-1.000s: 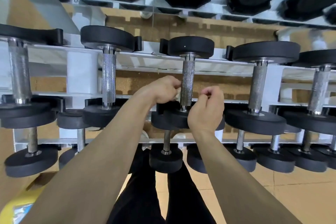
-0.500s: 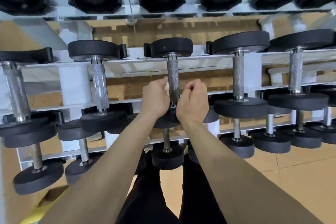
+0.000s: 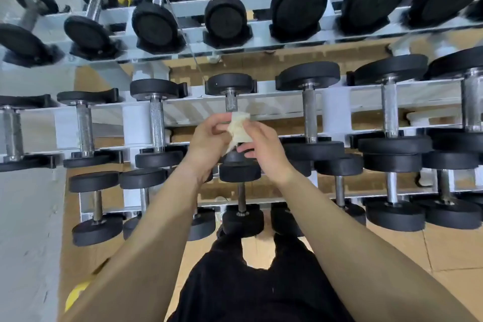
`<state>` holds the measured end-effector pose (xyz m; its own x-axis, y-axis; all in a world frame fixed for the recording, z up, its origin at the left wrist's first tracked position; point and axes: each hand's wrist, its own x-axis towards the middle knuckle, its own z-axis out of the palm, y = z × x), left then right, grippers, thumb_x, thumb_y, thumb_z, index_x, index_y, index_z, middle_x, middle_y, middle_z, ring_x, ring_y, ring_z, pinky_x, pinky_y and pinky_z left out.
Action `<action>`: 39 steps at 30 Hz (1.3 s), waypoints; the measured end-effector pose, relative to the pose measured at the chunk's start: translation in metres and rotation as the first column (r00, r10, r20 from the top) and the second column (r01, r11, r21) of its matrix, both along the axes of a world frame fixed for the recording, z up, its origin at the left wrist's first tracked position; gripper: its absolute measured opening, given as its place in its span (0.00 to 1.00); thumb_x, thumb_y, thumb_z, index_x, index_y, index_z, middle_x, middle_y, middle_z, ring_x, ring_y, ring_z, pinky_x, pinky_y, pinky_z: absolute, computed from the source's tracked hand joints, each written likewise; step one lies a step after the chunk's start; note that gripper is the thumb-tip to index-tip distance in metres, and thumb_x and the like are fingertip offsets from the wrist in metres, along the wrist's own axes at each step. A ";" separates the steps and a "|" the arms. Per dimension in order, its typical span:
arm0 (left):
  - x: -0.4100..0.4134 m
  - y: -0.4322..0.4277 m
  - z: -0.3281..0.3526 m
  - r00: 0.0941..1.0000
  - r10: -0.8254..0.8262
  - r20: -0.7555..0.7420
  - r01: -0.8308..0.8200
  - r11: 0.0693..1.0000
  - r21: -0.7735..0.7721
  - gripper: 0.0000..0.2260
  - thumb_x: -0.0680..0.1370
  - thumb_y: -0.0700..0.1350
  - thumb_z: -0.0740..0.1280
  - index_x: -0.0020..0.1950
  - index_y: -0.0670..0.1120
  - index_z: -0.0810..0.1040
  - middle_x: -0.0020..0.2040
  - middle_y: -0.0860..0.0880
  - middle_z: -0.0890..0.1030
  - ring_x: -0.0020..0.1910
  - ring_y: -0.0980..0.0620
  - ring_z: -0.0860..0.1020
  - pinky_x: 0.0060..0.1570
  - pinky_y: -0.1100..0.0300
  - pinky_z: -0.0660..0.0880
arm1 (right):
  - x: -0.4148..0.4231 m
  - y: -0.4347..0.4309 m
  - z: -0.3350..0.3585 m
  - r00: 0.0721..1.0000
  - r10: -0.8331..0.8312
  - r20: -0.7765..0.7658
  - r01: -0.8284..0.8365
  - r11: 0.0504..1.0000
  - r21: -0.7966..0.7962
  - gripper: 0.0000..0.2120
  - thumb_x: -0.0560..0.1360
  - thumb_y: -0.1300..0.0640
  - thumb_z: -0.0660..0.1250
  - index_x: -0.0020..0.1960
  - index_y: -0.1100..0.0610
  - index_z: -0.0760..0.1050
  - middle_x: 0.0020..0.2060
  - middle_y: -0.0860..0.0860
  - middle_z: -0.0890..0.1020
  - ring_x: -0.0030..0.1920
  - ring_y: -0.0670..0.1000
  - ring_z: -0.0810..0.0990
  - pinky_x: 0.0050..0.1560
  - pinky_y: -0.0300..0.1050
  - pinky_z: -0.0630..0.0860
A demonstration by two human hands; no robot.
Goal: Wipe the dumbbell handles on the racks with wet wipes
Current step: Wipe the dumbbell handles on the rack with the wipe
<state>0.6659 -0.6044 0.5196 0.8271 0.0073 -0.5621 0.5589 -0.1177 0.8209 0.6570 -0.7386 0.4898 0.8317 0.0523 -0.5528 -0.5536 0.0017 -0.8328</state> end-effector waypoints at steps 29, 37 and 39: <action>-0.034 -0.148 0.045 0.998 -0.061 -0.010 0.060 0.994 -0.096 0.07 0.75 0.53 0.71 0.42 0.52 0.85 0.42 0.51 0.84 0.46 0.53 0.79 0.57 0.51 0.68 | 0.013 -0.210 0.050 0.978 0.207 -0.034 -0.186 0.930 0.317 0.08 0.78 0.70 0.60 0.48 0.60 0.75 0.46 0.58 0.84 0.52 0.59 0.83 0.55 0.54 0.81; -0.016 -0.166 0.040 0.997 -0.041 -0.071 0.036 0.997 -0.072 0.08 0.79 0.47 0.71 0.57 0.48 0.82 0.46 0.50 0.85 0.44 0.54 0.84 0.44 0.63 0.78 | 0.026 -0.204 0.039 0.968 0.233 0.088 -0.237 0.971 0.033 0.10 0.77 0.61 0.73 0.43 0.57 0.71 0.39 0.51 0.82 0.40 0.47 0.84 0.36 0.43 0.79; -0.012 -0.166 0.036 0.994 -0.005 -0.113 -0.006 0.995 -0.098 0.07 0.79 0.46 0.72 0.55 0.48 0.82 0.44 0.51 0.85 0.40 0.56 0.83 0.44 0.64 0.78 | 0.029 -0.202 0.035 0.959 0.258 0.116 -0.256 0.966 -0.031 0.13 0.76 0.60 0.74 0.41 0.56 0.70 0.38 0.52 0.79 0.39 0.49 0.82 0.36 0.43 0.77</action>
<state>0.6539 -0.7704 0.5554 0.7579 -0.0526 -0.6502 0.6491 -0.0393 0.7597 0.6856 -0.9404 0.5247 0.8505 0.2650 -0.4544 -0.4319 -0.1412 -0.8908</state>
